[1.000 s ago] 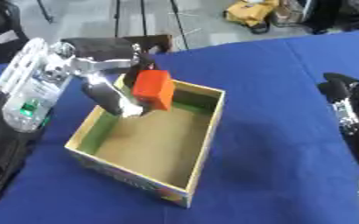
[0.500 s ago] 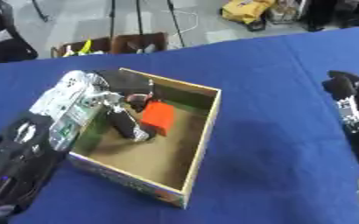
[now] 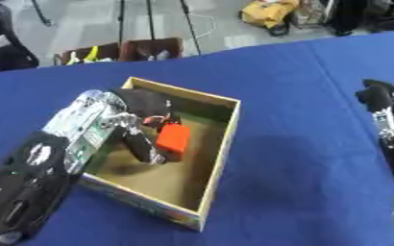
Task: Pick up objects on the table and place them in the box.
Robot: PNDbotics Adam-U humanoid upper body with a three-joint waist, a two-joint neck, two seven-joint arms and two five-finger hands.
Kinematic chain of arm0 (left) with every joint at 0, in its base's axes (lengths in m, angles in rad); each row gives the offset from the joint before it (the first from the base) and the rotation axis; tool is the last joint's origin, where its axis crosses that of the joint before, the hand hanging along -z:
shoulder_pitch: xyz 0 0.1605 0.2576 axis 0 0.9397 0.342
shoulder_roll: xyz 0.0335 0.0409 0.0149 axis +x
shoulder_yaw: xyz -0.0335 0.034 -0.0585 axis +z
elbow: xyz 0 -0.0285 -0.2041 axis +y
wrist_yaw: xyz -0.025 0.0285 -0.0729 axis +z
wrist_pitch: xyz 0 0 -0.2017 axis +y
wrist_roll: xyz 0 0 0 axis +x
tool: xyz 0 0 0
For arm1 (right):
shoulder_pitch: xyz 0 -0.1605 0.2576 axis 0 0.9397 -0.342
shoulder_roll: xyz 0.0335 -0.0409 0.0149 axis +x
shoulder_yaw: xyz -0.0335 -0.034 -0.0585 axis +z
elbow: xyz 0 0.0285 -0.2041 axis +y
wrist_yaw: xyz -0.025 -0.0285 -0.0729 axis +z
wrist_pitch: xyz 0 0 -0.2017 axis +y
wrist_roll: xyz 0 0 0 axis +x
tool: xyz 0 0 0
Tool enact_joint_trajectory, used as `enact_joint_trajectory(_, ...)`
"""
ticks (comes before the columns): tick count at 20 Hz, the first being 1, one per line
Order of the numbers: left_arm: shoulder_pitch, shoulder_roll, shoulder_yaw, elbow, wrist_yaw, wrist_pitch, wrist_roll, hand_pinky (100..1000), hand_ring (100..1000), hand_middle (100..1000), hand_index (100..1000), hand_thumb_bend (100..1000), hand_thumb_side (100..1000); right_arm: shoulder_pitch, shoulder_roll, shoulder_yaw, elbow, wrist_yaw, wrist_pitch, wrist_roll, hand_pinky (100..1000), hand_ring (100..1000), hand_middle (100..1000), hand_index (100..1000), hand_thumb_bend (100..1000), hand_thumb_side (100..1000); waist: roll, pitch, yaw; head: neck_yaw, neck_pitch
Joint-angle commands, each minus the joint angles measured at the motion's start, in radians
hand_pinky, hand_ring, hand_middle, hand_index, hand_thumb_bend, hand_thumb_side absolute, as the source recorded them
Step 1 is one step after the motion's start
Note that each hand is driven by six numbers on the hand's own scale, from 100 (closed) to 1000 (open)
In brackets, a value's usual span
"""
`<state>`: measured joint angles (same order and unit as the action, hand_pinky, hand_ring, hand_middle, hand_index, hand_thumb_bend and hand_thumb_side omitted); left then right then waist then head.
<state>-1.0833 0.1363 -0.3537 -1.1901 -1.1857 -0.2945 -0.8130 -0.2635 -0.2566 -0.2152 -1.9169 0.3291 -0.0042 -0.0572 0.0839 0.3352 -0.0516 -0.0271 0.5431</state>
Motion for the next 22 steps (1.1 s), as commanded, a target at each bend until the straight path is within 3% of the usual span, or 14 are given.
enact_joint_trajectory(1, -0.018, 0.012, 0.001, -0.024, -0.026, -0.103, -0.094, 601, 811, 830, 994, 104, 483, -0.004, -0.013, -0.002, -0.017, -0.003, 0.0, -0.003, 837, 769, 675, 824, 489, 1000, -0.005, -0.019, 0.001, -0.001, -0.008)
enact_joint_trajectory(3, -0.02, 0.018, 0.006, -0.039, -0.05, -0.102, -0.094, 654, 846, 879, 1000, 153, 493, -0.002, -0.013, -0.002, -0.017, -0.003, 0.0, -0.003, 837, 769, 674, 824, 489, 1000, -0.005, -0.02, 0.002, -0.004, -0.007)
enact_joint_trajectory(6, -0.025, 0.028, 0.02, -0.073, -0.127, -0.085, -0.094, 755, 898, 941, 1000, 415, 587, -0.001, -0.013, -0.001, -0.017, -0.002, 0.0, -0.002, 837, 769, 674, 824, 489, 1000, -0.005, -0.021, 0.003, -0.006, -0.003)
enact_joint_trajectory(9, -0.025, 0.038, 0.047, -0.098, -0.167, -0.085, -0.091, 761, 903, 942, 1000, 480, 657, 0.001, -0.012, -0.002, -0.017, 0.002, -0.001, -0.004, 836, 769, 674, 824, 489, 1000, -0.006, -0.023, 0.006, -0.009, 0.001)
enact_joint_trajectory(10, -0.023, 0.043, 0.058, -0.108, -0.153, -0.086, -0.087, 751, 898, 931, 1000, 552, 756, 0.002, -0.012, -0.003, -0.017, 0.003, 0.0, -0.005, 837, 769, 674, 824, 489, 1000, -0.006, -0.024, 0.008, -0.01, 0.002)
enact_joint_trajectory(13, -0.01, 0.072, 0.095, -0.174, -0.036, -0.072, -0.061, 684, 856, 866, 997, 449, 900, 0.003, -0.012, -0.006, -0.019, 0.003, 0.001, -0.009, 837, 769, 674, 823, 490, 1000, -0.007, -0.025, 0.017, -0.022, 0.006)
enact_joint_trajectory(15, 0.007, 0.097, 0.128, -0.249, 0.082, -0.029, -0.01, 579, 789, 784, 943, 287, 1000, 0.004, -0.013, -0.009, -0.02, 0.004, 0.003, -0.012, 837, 769, 674, 823, 490, 1000, -0.008, -0.025, 0.025, -0.033, 0.009)
enact_joint_trajectory(16, 0.017, 0.109, 0.144, -0.288, 0.151, 0.006, 0.025, 485, 727, 712, 892, 100, 1000, 0.004, -0.013, -0.011, -0.02, 0.004, 0.004, -0.014, 837, 769, 674, 823, 490, 1000, -0.009, -0.025, 0.028, -0.039, 0.011)
enact_joint_trajectory(18, 0.04, 0.135, 0.179, -0.369, 0.306, 0.101, 0.116, 383, 641, 619, 834, 100, 1000, 0.003, -0.012, -0.013, -0.021, 0.004, 0.005, -0.017, 837, 769, 674, 823, 491, 1000, -0.013, -0.024, 0.034, -0.048, 0.017)
enact_joint_trajectory(20, 0.072, 0.158, 0.206, -0.442, 0.478, 0.196, 0.204, 333, 599, 579, 802, 100, 1000, 0.0, -0.011, -0.015, -0.022, 0.004, 0.007, -0.019, 838, 773, 680, 825, 490, 1000, -0.018, -0.024, 0.036, -0.056, 0.029)
enact_joint_trajectory(22, 0.109, 0.18, 0.229, -0.502, 0.647, 0.269, 0.264, 285, 548, 503, 712, 100, 991, -0.004, -0.007, -0.018, -0.024, 0.006, 0.011, -0.018, 838, 772, 680, 825, 497, 1000, -0.023, -0.024, 0.04, -0.058, 0.046)
